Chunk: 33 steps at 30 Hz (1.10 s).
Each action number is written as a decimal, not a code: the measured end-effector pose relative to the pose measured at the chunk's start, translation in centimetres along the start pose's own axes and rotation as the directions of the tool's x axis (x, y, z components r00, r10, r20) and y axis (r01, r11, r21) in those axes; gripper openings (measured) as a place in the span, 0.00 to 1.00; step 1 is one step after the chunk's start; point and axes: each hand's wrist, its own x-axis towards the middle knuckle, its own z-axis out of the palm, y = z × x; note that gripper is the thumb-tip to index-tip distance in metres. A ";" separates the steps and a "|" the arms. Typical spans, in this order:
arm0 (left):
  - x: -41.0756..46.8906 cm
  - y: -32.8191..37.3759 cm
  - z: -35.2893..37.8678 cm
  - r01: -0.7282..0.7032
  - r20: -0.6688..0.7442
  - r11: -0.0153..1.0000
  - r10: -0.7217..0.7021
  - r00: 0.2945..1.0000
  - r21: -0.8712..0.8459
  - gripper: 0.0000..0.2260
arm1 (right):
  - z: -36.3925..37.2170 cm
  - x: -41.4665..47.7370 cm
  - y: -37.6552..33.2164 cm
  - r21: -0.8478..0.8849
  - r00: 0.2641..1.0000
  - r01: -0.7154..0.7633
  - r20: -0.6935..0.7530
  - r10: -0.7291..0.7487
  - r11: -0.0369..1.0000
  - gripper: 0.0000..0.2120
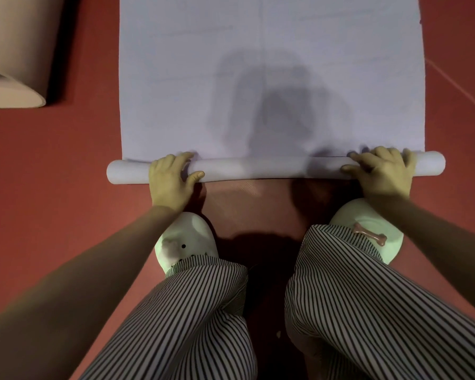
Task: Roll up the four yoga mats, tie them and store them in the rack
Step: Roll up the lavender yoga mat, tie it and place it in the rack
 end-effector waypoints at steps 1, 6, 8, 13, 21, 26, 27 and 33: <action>-0.2 0.0 0.1 0.033 0.012 0.997 -0.032 0.999 -0.065 0.23 | 0.0 0.1 0.1 0.043 1.000 -0.005 0.024 0.004 0.999 0.29; 0.3 -1.2 0.0 -0.024 0.040 0.968 0.035 0.999 -0.249 0.24 | -0.9 0.1 0.8 0.228 0.991 -0.001 0.128 -0.029 0.974 0.26; 0.3 -2.0 -0.1 -0.094 0.065 0.958 0.116 0.991 -0.271 0.30 | -1.0 -0.2 0.9 0.209 0.987 0.026 0.150 -0.059 0.978 0.32; 0.4 -1.5 0.0 -0.099 0.056 0.971 0.114 0.992 -0.216 0.36 | -1.2 0.5 0.5 0.208 0.981 -0.041 0.195 -0.001 0.977 0.39; 2.1 -1.5 -0.5 -0.119 0.070 0.958 0.142 0.987 -0.262 0.32 | -1.7 2.3 0.4 0.208 0.980 -0.053 0.201 0.011 0.977 0.30; 2.8 -1.3 -0.9 -0.065 0.137 0.956 0.108 0.985 -0.287 0.21 | -1.6 2.6 0.0 0.217 0.982 -0.084 0.183 0.044 0.973 0.26; 3.1 -1.1 -1.1 -0.038 0.162 0.954 0.089 0.983 -0.298 0.20 | -1.8 3.0 0.1 0.232 0.981 -0.088 0.191 0.043 0.969 0.25; 5.8 -1.3 -1.7 0.017 0.384 0.963 0.091 0.919 -0.269 0.18 | -1.4 3.0 0.2 0.229 0.995 0.006 0.091 -0.028 0.973 0.25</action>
